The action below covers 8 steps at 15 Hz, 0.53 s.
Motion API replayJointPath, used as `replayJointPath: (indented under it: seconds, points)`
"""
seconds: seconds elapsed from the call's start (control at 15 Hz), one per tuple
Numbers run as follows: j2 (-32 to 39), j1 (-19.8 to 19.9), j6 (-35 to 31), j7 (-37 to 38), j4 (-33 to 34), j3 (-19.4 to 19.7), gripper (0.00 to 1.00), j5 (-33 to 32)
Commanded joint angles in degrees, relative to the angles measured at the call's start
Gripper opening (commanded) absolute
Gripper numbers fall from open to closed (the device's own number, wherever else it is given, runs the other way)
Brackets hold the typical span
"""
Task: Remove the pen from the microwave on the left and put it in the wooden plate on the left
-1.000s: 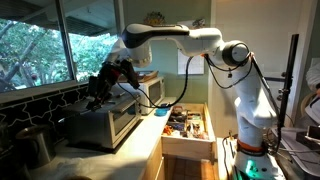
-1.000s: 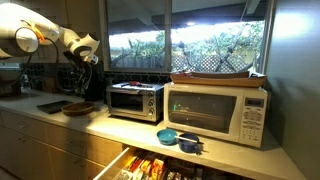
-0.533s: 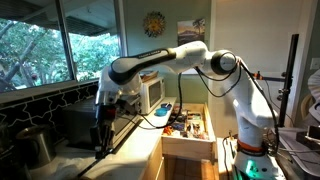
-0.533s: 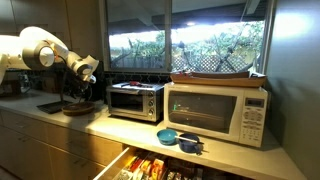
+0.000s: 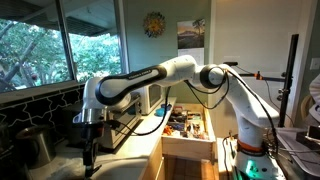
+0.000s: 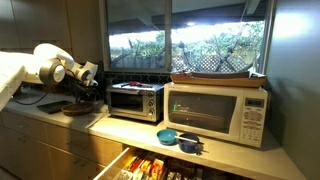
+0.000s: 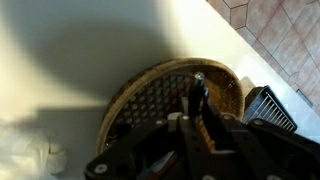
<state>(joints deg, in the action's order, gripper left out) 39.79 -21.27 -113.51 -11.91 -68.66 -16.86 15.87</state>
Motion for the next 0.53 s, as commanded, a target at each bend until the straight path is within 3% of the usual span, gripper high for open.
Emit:
replayJointPath:
  seconds: [0.0,0.07,0.13,0.2,0.27,0.47]
  points:
    - [6.98,-1.34,-1.19,-7.49,10.03,-1.38,0.04,-4.07]
    - [8.25,-1.42,-1.4,-9.06,11.85,-1.87,0.04,-4.2]
    - [9.3,-1.45,-1.61,-10.19,13.39,-2.43,0.15,-3.94]
    - [10.3,-1.5,-1.42,-11.31,15.0,-2.92,0.43,-3.67]
    - [10.61,-1.96,-1.51,-12.53,15.69,-2.51,0.43,-3.03]
    - [11.57,-2.01,-0.61,-14.0,18.77,-3.29,0.64,-2.32]
